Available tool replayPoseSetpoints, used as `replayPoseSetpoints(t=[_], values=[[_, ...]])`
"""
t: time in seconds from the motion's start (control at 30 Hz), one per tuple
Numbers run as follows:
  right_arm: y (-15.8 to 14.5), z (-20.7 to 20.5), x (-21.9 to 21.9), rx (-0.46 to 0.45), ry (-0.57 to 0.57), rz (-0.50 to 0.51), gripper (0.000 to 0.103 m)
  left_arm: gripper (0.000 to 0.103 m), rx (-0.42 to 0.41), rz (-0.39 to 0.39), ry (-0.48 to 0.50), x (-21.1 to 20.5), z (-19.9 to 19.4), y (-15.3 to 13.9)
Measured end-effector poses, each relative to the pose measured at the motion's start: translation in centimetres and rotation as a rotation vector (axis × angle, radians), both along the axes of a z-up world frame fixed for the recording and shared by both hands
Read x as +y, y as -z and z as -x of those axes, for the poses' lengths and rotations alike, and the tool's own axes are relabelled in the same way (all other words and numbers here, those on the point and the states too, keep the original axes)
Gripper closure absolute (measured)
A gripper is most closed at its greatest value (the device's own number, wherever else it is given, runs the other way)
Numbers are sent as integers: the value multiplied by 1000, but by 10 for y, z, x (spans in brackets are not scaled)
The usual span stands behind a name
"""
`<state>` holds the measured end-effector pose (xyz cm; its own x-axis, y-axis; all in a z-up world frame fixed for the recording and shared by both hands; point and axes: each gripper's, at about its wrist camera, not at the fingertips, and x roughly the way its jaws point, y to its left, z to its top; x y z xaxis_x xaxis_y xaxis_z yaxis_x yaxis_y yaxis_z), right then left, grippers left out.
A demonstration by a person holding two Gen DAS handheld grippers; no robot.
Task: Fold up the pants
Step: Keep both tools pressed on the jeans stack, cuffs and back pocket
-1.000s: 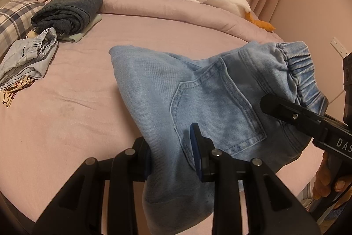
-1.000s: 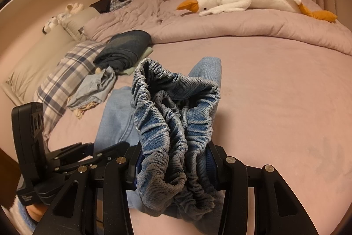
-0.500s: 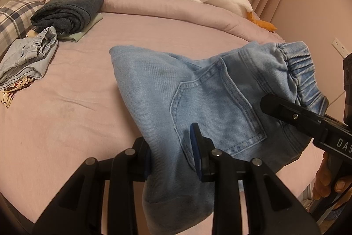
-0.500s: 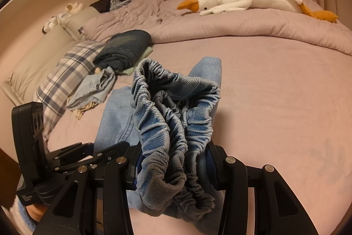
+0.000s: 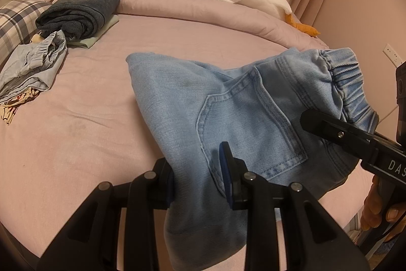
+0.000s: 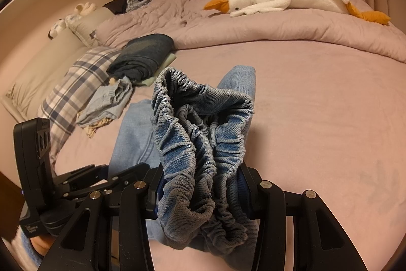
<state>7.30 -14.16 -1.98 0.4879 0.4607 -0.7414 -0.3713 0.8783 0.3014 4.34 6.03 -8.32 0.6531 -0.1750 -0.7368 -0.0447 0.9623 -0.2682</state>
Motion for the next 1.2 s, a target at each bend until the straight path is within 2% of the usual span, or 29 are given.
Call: replayPoseSetpoints(t=[1.2], values=[[5,-9,3,6,6,-7,55,75,4,-12,-4,0,-16,4]])
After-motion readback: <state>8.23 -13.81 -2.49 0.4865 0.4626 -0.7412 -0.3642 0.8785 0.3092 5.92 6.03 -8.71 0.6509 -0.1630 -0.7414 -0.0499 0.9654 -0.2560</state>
